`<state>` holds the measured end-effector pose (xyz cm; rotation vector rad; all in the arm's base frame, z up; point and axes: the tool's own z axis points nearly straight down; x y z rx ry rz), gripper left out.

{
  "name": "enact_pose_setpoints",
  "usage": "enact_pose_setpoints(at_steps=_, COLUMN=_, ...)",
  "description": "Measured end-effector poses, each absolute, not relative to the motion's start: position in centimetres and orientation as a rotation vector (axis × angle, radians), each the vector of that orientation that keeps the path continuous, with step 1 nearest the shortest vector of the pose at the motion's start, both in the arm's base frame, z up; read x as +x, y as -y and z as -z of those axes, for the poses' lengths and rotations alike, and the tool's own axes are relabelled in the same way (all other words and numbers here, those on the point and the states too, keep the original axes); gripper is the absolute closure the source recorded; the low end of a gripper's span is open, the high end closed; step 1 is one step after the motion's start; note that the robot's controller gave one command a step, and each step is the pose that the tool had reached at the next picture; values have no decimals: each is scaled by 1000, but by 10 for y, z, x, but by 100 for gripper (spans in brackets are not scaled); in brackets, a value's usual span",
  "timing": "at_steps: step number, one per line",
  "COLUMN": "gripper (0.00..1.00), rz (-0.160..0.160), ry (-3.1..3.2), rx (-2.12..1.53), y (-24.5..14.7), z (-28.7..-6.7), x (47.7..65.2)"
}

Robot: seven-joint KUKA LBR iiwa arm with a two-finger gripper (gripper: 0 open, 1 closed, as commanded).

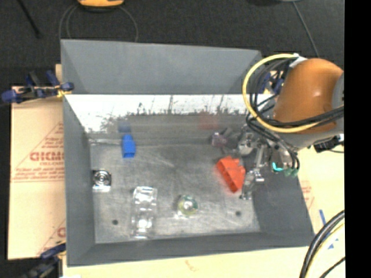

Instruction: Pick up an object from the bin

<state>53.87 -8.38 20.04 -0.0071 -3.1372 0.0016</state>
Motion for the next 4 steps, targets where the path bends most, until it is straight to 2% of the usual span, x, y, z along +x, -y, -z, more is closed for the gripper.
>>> enact_pose_setpoints(at_steps=1, gripper=0, rz=5, ry=3131, rx=-192, y=17, z=-131, x=512)
enact_pose_setpoints(at_steps=2, gripper=0, rz=-3, ry=3148, rx=40, y=-10, z=-76, x=520)
enact_pose_setpoints(at_steps=3, gripper=100, rz=-4, ry=3150, rx=44, y=-10, z=-76, x=520)
enact_pose_setpoints(at_steps=4, gripper=100, rz=-4, ry=3131, rx=371, y=-1, z=-234, x=529)
